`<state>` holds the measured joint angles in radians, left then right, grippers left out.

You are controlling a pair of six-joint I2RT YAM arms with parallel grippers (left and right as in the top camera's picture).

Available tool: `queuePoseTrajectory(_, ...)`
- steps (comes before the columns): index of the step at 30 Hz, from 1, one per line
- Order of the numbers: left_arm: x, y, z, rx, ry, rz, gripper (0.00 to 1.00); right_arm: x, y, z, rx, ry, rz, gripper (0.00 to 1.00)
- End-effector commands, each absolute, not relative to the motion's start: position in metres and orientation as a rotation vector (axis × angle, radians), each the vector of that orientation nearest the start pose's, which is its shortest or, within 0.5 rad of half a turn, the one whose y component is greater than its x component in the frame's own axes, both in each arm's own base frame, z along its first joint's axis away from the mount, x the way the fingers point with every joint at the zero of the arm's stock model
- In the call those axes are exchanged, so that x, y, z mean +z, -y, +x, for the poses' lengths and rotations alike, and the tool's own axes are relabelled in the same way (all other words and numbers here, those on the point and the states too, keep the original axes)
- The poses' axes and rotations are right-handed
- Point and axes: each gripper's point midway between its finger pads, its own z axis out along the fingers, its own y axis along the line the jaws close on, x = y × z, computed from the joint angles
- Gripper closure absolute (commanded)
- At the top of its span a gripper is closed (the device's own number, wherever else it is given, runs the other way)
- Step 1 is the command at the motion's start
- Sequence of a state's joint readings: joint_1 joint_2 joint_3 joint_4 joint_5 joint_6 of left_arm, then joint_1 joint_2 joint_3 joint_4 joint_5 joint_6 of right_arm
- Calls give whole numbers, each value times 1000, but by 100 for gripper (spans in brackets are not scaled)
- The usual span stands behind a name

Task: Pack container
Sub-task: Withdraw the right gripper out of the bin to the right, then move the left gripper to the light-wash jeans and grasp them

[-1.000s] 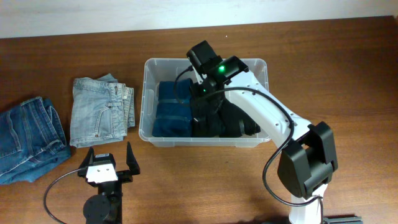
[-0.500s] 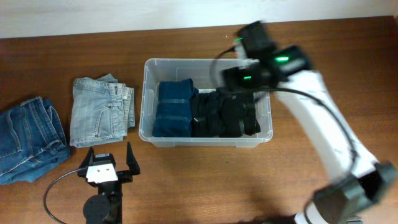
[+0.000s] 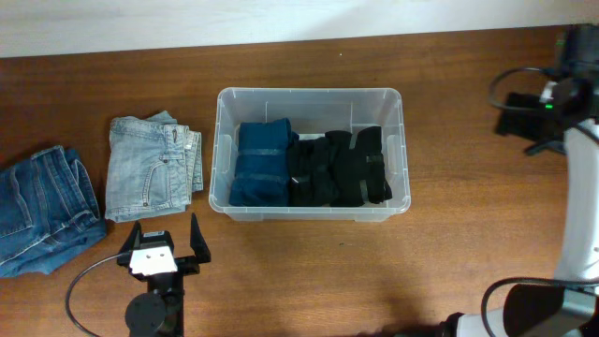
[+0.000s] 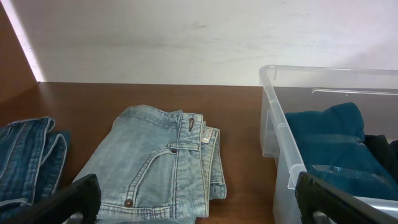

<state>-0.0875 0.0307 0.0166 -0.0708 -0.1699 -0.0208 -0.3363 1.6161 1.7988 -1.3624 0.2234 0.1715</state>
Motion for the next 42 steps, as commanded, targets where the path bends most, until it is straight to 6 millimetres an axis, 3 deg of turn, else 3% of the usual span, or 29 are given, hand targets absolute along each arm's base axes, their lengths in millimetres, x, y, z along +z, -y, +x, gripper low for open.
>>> queuePoseTrajectory(1,155,-11,246,63,-1654,-94,0,258,179,309,-406,-2628,842,1)
queuePoseTrajectory(6,155,-11,246,63,-1654,-94,1,258,197,298,-422,-2608,923,1)
queuePoseTrajectory(14,155,-11,246,63,-1654,-94,1,258,197,298,-421,-2608,920,1)
queuePoseTrajectory(20,167,-15,246,78,-1606,-117,1,258,197,298,-421,-2608,920,1)
queuePoseTrajectory(26,200,0,242,1,-1564,-50,1,258,197,298,-421,-2608,921,1)
queuePoseTrajectory(33,263,0,232,96,-1714,59,1,258,197,298,-421,-2608,920,1)
queuePoseTrajectory(36,293,5,248,82,-1784,83,1,258,197,298,-421,-2608,921,1)
queuePoseTrajectory(40,314,8,271,89,-1937,111,1,258,197,298,-421,-2608,921,1)
queuePoseTrajectory(42,322,25,291,38,-2112,261,1,258,197,298,-421,-2608,921,1)
